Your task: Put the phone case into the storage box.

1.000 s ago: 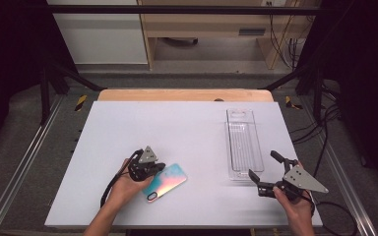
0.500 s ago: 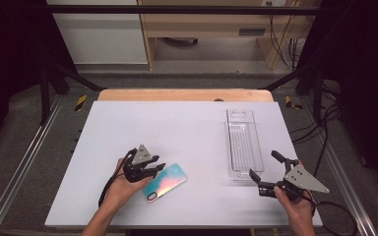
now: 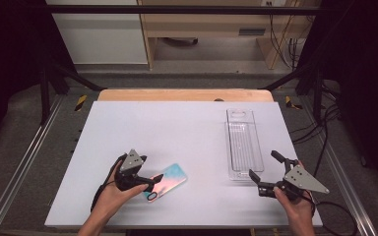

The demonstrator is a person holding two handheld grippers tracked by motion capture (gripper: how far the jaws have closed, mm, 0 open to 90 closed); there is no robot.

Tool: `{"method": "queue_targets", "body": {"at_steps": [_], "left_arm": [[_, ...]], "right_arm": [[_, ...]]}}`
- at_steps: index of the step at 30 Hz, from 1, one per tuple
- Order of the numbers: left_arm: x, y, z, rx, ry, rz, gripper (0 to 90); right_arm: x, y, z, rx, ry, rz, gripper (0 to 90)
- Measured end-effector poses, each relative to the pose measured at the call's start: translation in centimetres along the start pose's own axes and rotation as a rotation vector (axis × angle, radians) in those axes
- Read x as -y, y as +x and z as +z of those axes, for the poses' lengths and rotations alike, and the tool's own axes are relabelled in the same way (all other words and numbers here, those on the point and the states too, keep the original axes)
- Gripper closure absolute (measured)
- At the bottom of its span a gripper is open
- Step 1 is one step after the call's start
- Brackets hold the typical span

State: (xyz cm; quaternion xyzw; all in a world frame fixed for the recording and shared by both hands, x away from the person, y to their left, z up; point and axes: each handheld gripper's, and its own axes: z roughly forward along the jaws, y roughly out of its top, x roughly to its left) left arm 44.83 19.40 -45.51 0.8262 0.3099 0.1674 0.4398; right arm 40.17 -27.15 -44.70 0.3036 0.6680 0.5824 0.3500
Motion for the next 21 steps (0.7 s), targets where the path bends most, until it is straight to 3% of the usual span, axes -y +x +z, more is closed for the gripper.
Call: {"method": "queue_targets", "body": {"at_steps": [8,21], "left_arm": [[0.4,-0.8,-1.1,0.024,0.015,0.018,4.8],[1.1,-1.5,-1.0,0.057,0.111,0.04,4.0]], "right_arm": [[0.0,0.0,0.0,0.001,0.002,0.001,4.0],[0.0,0.0,0.0,0.001,0.003,0.0,4.0]]}}
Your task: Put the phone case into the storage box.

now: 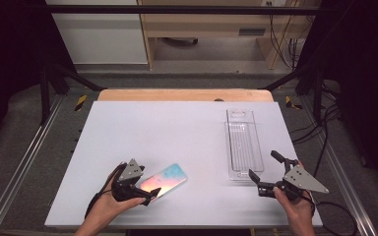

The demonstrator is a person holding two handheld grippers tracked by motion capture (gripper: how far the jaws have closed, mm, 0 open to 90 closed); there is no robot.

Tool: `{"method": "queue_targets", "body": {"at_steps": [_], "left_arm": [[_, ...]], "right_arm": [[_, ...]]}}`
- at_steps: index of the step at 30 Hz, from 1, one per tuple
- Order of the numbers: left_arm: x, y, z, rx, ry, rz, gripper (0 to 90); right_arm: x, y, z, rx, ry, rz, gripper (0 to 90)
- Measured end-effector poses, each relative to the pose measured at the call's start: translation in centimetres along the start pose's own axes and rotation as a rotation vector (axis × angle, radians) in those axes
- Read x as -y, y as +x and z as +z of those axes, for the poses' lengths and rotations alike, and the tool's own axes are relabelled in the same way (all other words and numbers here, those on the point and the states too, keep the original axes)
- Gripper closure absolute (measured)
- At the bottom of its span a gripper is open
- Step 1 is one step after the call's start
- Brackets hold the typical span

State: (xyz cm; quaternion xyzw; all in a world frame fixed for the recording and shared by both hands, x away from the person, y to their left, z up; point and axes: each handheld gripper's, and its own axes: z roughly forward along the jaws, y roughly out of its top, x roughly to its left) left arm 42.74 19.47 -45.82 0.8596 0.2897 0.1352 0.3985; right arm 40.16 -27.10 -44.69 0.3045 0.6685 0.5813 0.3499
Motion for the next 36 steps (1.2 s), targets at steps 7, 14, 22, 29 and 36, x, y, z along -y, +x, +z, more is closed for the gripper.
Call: {"method": "queue_targets", "body": {"at_steps": [7,14,22,29,36], "left_arm": [[0.4,-0.4,0.9,0.008,0.033,0.02,4.0],[1.0,-0.8,1.7,0.018,0.05,0.031,4.2],[1.6,-0.8,2.1,0.01,0.05,0.031,4.3],[1.9,-0.7,2.3,0.008,0.044,0.018,4.3],[1.9,-0.6,2.4,0.009,0.044,0.016,4.3]], "right_arm": [[0.0,0.0,0.0,0.0,0.0,-0.002,3.9],[0.0,0.0,0.0,0.001,0.001,0.002,4.0],[0.0,0.0,0.0,0.0,0.001,-0.003,4.0],[0.0,0.0,0.0,0.001,0.002,0.001,3.9],[0.0,0.0,0.0,-0.002,0.002,-0.002,3.9]]}}
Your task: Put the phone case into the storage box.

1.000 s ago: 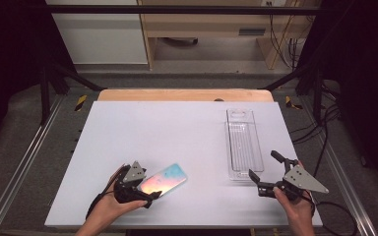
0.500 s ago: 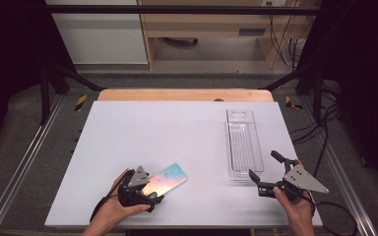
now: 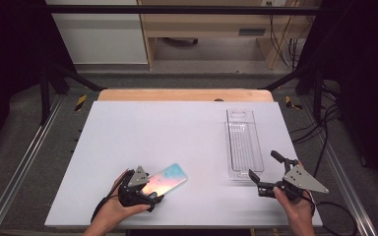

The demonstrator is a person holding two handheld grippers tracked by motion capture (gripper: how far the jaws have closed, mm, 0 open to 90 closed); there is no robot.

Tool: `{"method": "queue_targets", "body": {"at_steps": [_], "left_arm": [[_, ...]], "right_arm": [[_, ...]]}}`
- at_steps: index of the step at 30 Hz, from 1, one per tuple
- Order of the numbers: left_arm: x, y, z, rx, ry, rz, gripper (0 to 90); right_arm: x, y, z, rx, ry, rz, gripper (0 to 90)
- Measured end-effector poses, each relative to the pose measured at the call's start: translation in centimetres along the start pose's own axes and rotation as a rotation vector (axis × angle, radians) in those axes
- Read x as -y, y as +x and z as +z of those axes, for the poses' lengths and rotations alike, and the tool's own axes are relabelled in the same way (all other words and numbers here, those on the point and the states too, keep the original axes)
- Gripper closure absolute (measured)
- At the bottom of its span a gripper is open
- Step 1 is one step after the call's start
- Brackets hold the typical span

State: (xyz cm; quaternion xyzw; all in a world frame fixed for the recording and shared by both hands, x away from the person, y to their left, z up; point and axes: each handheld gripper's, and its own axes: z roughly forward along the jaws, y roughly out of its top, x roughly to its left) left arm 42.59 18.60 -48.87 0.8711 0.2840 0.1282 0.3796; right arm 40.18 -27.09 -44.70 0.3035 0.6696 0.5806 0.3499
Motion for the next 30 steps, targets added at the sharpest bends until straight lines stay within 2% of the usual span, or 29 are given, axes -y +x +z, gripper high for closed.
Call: {"method": "queue_targets", "body": {"at_steps": [8,20,23,25,26,27,30], "left_arm": [[-0.07,0.01,0.12,0.01,0.019,0.003,4.6],[-0.66,-0.1,0.32,0.003,0.082,0.014,4.3],[-0.67,-0.17,0.23,0.004,0.084,0.021,6.0],[-0.59,-0.24,0.07,0.015,0.076,0.018,11.7],[-0.55,-0.28,-0.01,0.014,0.07,0.017,11.7],[-0.52,-0.32,-0.08,0.014,0.066,0.013,16.0],[-0.5,-0.41,-0.11,0.007,0.066,0.017,16.4]], "right_arm": [[-0.01,-0.01,-0.02,0.002,0.0,0.001,3.9],[0.02,0.07,0.06,-0.004,0.002,0.002,3.9],[0.02,0.1,0.09,-0.004,0.003,0.002,3.9],[0.01,0.13,0.09,-0.003,0.005,-0.001,3.9],[0.01,0.13,0.09,-0.003,0.005,-0.001,3.9],[0.02,0.14,0.12,-0.003,0.005,-0.003,3.9],[0.03,0.17,0.16,-0.004,0.007,-0.005,3.9]]}}
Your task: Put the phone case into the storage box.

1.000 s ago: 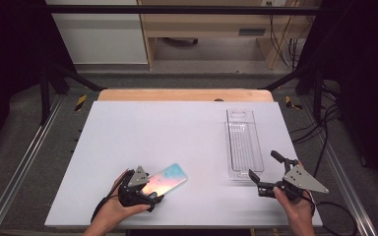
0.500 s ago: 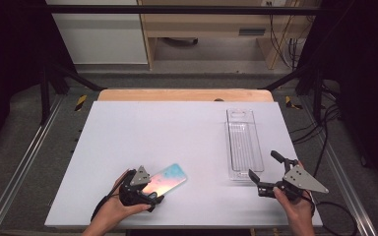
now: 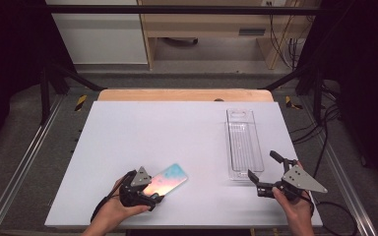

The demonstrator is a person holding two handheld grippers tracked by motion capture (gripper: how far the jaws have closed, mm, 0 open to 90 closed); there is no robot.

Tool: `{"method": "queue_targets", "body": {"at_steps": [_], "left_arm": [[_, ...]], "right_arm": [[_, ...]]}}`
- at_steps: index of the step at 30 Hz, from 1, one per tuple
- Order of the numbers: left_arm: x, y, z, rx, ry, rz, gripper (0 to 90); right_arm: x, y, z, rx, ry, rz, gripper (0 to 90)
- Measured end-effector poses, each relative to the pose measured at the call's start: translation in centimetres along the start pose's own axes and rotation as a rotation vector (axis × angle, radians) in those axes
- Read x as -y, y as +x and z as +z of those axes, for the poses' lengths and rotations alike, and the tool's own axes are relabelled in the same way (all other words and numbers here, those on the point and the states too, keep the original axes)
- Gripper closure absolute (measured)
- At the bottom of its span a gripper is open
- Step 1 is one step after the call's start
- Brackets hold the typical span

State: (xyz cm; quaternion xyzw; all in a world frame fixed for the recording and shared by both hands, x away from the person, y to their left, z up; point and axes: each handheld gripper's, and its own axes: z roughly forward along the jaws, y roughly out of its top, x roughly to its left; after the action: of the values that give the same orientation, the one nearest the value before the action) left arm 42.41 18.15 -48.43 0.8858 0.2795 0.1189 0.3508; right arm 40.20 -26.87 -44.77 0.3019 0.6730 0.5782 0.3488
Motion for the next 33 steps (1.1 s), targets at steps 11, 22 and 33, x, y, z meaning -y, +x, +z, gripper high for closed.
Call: {"method": "queue_targets", "body": {"at_steps": [11,22,33], "left_arm": [[-0.3,0.0,0.0,-0.006,0.011,-0.002,16.8],[-1.0,1.4,0.1,-0.012,-0.008,-0.015,17.0],[-3.7,3.2,-1.5,-0.007,-0.033,-0.023,16.9]], "right_arm": [[-0.2,0.2,0.0,-0.003,-0.004,0.003,3.9],[-1.3,1.8,0.6,-0.037,0.003,-0.053,3.7],[-3.1,5.5,3.1,-0.091,0.069,-0.222,3.9]]}}
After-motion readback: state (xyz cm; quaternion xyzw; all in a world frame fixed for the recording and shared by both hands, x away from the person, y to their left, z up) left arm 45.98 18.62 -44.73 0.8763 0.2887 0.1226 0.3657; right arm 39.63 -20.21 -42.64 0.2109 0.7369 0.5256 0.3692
